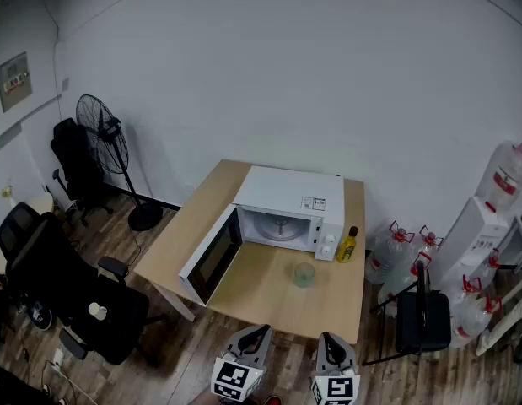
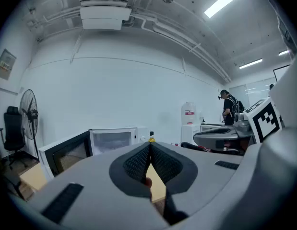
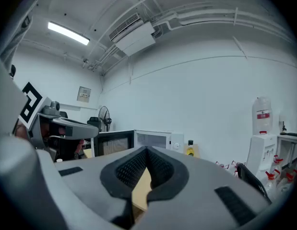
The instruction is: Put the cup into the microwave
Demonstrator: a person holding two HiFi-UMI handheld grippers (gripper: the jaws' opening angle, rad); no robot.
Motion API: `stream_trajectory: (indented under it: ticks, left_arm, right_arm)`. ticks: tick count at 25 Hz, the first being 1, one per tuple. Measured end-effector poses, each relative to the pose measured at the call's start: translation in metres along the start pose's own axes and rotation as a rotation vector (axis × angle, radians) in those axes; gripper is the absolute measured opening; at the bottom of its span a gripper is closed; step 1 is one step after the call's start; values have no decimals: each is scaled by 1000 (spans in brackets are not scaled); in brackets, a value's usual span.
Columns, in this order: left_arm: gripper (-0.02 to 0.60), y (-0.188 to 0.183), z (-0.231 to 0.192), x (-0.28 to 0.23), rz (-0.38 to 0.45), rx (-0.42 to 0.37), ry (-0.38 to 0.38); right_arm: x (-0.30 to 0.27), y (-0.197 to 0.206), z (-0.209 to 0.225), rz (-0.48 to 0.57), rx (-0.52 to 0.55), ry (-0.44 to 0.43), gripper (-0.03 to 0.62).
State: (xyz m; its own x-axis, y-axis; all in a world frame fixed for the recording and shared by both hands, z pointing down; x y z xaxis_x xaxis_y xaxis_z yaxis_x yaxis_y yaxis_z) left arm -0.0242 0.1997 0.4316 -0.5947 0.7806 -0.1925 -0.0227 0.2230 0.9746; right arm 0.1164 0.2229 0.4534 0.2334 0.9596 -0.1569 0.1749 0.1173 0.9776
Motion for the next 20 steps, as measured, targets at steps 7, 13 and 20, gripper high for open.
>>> stream_trajectory:
  ticks: [7, 13, 20]
  left_arm:
    - [23, 3, -9, -1, 0, -2, -21]
    - [23, 6, -21, -8, -9, 8, -28]
    - [23, 3, -54, -49, -24, 7, -9]
  right_arm:
    - [-10, 4, -3, 4, -22, -14, 17]
    - [-27, 6, -8, -14, -15, -25, 17]
    - [-73, 11, 3, -35, -15, 2, 18]
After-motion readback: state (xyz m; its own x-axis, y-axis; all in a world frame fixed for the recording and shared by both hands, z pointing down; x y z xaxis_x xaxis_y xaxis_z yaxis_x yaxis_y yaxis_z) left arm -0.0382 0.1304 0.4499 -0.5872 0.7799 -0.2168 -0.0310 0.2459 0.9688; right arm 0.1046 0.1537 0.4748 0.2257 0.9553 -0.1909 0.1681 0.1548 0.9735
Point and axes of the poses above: the fingertips, and each gripper's own axes: x backward along the fingers, z to its right, y out of its underside, the point moved 1 cm from there along x, backward along the fingers, and after that the axes turned 7 degrees about x, right-handed, at the moved point
